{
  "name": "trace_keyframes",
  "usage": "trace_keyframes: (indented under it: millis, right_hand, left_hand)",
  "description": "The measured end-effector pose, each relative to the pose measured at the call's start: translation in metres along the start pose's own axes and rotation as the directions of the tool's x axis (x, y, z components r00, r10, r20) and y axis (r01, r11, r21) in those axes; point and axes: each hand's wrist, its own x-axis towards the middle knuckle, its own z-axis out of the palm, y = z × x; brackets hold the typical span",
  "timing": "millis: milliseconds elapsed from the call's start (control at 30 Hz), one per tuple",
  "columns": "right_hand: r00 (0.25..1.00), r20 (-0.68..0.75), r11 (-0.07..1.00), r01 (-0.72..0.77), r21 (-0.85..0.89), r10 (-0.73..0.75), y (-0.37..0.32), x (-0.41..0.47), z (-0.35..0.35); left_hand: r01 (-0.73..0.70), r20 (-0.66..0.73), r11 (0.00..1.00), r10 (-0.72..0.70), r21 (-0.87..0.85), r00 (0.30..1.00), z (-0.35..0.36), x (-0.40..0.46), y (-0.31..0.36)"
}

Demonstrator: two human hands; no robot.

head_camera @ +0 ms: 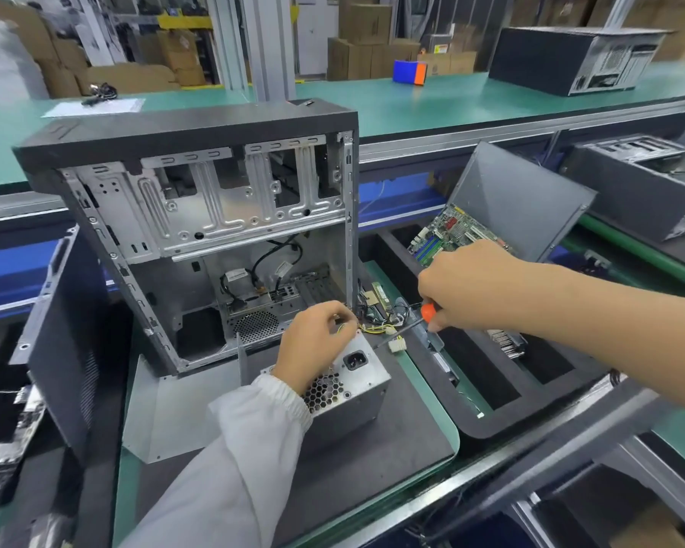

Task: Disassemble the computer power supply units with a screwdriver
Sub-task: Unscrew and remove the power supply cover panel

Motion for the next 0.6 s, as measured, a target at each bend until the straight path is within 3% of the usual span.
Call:
trace_keyframes:
  millis: [67,167,333,600]
  right_hand:
    - [1.000,-0.003,1.000,0.009,-0.022,-0.009,0.000,0.003,-0.002]
    - [1.000,0.007,0.999,0.015,-0.034,-0.015,-0.001,0.006,-0.003]
    - [0.999,0.025,0.999,0.023,-0.022,-0.022,-0.004,0.010,-0.005]
    - [0.999,0.023,0.998,0.038,-0.054,-0.036,-0.006,0.017,-0.003]
  left_hand:
    - [-0.142,0.085,0.945,0.122,0.296,0.989,0.008,-0.005,-0.006]
    - [-0.276,0.109,0.862,0.254,0.426,0.961,0.020,-0.011,-0.017]
    - [-0.365,0.066,0.838,0.372,0.406,0.926,0.021,-0.011,-0.023]
    - [-0.348,0.066,0.861,0.349,0.371,0.935,0.020,-0.011,-0.022]
